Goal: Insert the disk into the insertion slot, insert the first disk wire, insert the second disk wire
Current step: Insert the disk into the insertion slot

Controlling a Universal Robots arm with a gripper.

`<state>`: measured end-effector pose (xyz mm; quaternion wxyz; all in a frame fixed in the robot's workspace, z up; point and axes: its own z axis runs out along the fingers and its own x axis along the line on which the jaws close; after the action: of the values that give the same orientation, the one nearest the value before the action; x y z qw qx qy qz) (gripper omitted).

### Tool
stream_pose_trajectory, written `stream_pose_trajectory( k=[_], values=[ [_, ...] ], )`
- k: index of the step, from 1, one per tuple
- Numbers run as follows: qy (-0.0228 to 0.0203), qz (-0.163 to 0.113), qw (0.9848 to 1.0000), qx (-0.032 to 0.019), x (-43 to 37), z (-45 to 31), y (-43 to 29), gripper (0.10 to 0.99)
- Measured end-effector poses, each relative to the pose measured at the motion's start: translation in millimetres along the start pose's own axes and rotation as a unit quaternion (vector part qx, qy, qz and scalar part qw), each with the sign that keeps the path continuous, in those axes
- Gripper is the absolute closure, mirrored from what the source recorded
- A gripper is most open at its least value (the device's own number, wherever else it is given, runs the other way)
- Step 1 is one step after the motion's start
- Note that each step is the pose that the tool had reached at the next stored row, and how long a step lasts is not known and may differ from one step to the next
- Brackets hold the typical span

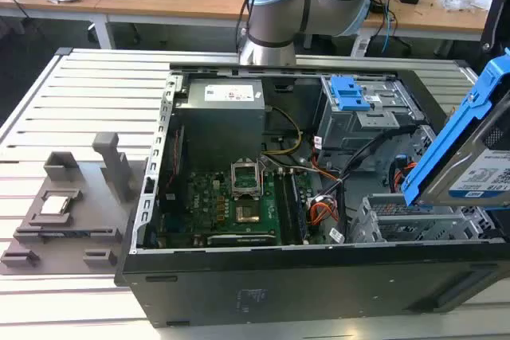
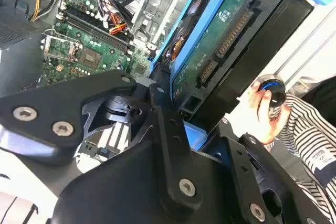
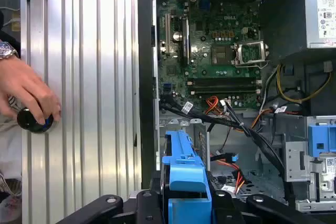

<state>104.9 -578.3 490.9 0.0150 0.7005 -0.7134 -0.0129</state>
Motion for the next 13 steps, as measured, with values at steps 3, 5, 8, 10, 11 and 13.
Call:
stream_pose_trajectory(
  k=[3, 5, 8, 10, 11, 13],
  values=[
    [0.0001, 0.000, 1.0000, -0.0009, -0.1, 13.1, -0.5, 0.722],
    [0.0001, 0.000, 1.0000, -0.0011, -0.1, 15.6, -0.8, 0.722],
    [0.0001, 0.000, 1.0000, -0.0013, -0.1, 17.5, -1.0, 0.722],
    [0.0001, 0.000, 1.0000, -0.0015, -0.2, 19.5, -1.5, 0.722],
    [0.0000, 0.000, 1.0000, -0.0017, -0.2, 21.0, -1.9, 0.722],
    [0.0001, 0.000, 1.0000, -0.0018, -0.3, 23.9, -2.5, 0.722]
  ],
)
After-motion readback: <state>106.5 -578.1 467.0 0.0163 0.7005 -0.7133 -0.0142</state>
